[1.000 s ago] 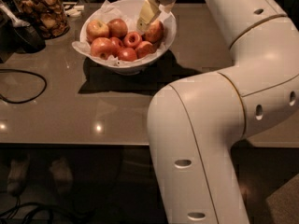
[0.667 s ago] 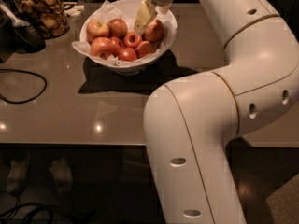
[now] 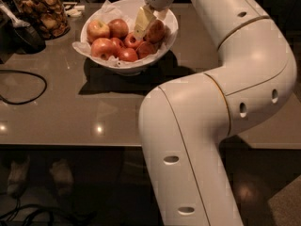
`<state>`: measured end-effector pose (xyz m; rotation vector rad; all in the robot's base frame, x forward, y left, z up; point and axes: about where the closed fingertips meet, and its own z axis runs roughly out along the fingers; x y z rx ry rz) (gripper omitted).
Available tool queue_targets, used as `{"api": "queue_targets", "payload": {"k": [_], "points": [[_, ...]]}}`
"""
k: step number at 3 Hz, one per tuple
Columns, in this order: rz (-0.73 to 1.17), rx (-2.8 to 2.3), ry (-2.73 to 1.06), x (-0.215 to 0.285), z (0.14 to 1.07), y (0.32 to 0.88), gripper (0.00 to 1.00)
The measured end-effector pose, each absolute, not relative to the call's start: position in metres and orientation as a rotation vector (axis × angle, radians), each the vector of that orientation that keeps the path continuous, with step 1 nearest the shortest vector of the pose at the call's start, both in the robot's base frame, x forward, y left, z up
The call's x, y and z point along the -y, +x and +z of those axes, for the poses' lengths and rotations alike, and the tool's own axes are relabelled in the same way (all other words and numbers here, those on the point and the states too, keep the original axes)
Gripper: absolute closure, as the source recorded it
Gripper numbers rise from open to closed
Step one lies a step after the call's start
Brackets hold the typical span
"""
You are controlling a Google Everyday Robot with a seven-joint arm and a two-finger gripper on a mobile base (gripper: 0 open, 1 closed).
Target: Pick apple from white bowl
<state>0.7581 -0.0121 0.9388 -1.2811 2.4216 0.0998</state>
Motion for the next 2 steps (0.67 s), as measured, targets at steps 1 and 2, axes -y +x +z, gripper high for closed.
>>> {"api": "queue_targets", "payload": {"k": [1, 2], "points": [[0.100, -2.425, -1.277, 0.0135, 0.9378, 0.7584, 0.27], [0.100, -2.435, -1.271, 0.0177, 0.9351, 0.7585, 0.30]]}}
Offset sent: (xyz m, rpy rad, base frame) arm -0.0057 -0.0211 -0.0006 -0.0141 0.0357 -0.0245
